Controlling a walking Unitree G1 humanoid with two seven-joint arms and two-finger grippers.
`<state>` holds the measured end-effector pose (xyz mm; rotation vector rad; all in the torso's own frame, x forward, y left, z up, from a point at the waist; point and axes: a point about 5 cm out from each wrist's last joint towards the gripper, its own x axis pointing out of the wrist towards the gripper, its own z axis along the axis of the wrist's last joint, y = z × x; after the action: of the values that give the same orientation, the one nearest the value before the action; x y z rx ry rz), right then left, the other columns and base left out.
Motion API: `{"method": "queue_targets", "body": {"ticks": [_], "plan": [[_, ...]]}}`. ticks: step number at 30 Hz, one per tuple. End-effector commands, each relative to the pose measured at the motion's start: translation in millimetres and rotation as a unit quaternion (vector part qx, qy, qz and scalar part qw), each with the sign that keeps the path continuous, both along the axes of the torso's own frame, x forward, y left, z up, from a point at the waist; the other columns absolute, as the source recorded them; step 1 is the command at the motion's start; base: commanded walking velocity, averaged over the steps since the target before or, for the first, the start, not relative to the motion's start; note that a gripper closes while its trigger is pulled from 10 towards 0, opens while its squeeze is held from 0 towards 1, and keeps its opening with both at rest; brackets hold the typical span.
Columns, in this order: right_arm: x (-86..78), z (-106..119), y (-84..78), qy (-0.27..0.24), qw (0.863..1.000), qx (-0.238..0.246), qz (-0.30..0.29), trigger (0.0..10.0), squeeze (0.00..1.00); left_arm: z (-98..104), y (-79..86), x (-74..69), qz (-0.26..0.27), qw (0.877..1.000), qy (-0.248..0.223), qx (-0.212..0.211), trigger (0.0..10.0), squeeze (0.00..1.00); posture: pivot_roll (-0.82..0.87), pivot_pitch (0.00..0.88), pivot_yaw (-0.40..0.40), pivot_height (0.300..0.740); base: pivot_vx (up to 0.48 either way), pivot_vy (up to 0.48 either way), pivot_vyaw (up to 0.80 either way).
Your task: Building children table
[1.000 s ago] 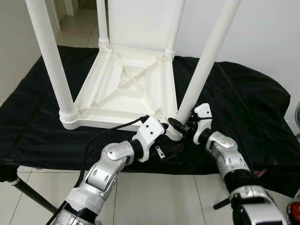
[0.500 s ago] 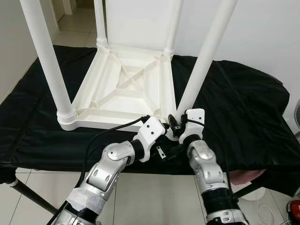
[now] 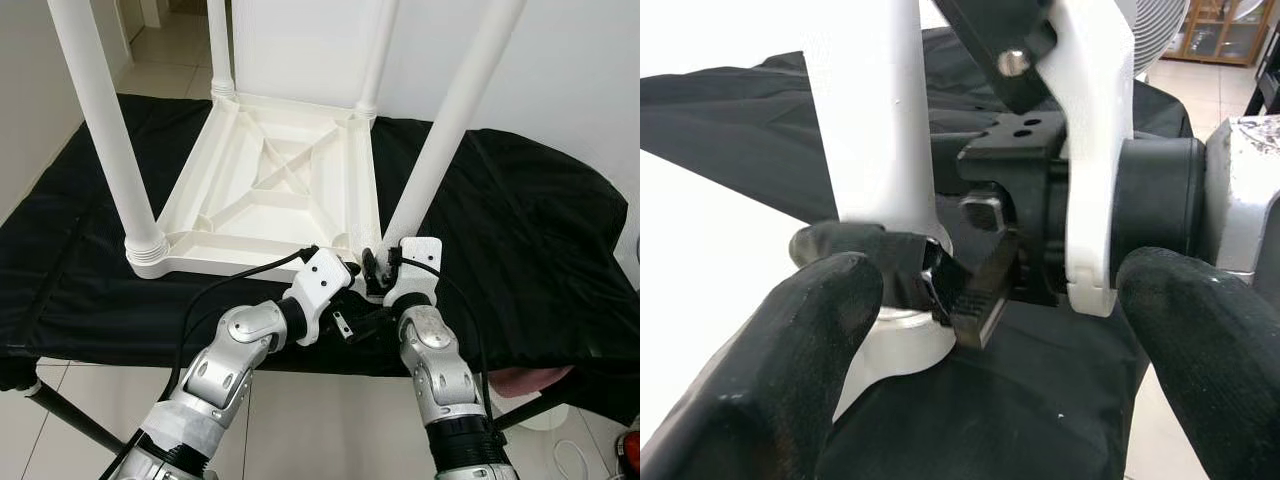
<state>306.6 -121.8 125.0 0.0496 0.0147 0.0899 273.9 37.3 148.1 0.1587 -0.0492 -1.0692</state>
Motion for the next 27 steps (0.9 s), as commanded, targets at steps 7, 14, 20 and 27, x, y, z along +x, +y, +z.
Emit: {"method": "queue_targets", "body": {"ticks": [7,14,20,27], "plan": [[1.7,3.8,-15.5,-0.008,0.997,0.012,0.079,10.0,1.00,-1.1,-0.9,-1.3,0.007,1.000,0.002,0.002,10.0,0.00,-0.05,0.000,-0.080,0.740,0.000,0.000,0.00],[7.3,10.6,-27.8,-0.027,0.985,-0.033,0.169,10.0,0.00,-0.5,-0.8,-0.1,0.005,1.000,0.001,0.003,10.0,0.00,-0.05,0.000,-0.074,0.740,0.000,0.000,0.00],[15.8,7.8,-29.4,-0.035,0.954,-0.111,0.275,10.0,0.00,1.2,-1.4,2.3,0.001,1.000,-0.002,0.005,10.0,0.00,-0.05,0.000,-0.060,0.740,0.000,0.000,0.00],[24.0,-1.7,-23.9,-0.009,0.914,-0.152,0.375,10.0,0.00,3.3,-1.6,4.8,0.003,1.000,-0.006,0.005,10.0,0.00,-0.04,0.000,-0.062,0.740,0.000,0.000,0.00]]}}
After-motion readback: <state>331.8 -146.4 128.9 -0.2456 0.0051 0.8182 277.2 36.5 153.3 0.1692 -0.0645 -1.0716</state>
